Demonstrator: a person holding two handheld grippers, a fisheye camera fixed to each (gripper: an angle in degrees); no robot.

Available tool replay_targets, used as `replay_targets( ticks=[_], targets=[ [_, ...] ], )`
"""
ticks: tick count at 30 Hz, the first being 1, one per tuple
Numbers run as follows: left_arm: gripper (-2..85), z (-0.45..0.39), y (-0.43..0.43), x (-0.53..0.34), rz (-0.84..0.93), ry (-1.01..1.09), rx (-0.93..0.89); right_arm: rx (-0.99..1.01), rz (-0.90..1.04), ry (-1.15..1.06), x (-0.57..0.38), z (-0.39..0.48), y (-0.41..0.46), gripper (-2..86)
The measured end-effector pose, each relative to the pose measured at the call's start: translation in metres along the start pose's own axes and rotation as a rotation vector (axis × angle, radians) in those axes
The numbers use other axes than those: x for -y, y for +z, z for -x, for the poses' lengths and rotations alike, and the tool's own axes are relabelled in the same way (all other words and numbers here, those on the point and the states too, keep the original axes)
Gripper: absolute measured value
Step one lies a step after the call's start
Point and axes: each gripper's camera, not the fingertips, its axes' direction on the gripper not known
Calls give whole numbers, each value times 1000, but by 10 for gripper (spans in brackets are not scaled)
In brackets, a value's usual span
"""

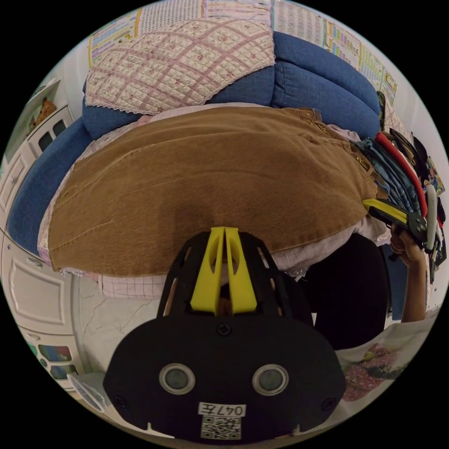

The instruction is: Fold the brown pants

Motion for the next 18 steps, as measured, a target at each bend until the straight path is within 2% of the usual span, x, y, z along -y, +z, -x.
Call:
replay_targets(
  ticks=[11, 18],
  targets=[
    [-10, -66, -108, 64, 7, 2, 1, 7, 3, 0, -11, -9, 10, -5],
    [-10, -100, -206, 120, -14, 3, 20, 14, -8, 8, -25, -20, 18, -6]
  ],
)
